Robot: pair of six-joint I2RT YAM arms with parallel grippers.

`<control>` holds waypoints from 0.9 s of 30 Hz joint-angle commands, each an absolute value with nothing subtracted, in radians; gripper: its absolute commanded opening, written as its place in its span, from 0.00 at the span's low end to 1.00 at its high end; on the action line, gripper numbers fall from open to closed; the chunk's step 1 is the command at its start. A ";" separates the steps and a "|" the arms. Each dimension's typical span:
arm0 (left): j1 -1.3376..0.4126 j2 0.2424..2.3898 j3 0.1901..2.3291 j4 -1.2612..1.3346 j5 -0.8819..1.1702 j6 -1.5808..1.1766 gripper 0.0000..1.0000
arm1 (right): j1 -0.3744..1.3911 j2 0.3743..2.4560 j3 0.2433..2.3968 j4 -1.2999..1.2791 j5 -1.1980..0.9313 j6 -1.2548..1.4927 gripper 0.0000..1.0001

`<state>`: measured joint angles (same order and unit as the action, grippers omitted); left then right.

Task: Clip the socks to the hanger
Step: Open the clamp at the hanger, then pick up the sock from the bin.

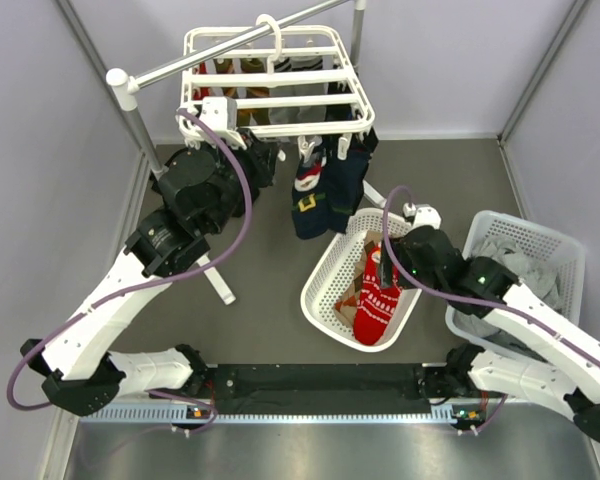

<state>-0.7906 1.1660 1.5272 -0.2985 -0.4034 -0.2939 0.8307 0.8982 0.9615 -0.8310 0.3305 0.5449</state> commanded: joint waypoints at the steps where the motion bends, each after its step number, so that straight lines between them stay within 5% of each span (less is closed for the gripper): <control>1: -0.790 1.167 1.577 -0.337 -0.374 -0.321 0.00 | 0.709 0.911 0.875 -0.723 0.385 0.649 0.72; 27: -0.790 1.180 1.612 -0.376 -0.357 -0.342 0.00 | 0.489 1.506 0.828 -0.351 0.390 0.681 0.26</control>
<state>-0.7898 1.1706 1.5696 -0.3698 -0.3969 -0.3206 0.5045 1.4803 0.8188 -0.4263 0.3920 0.6739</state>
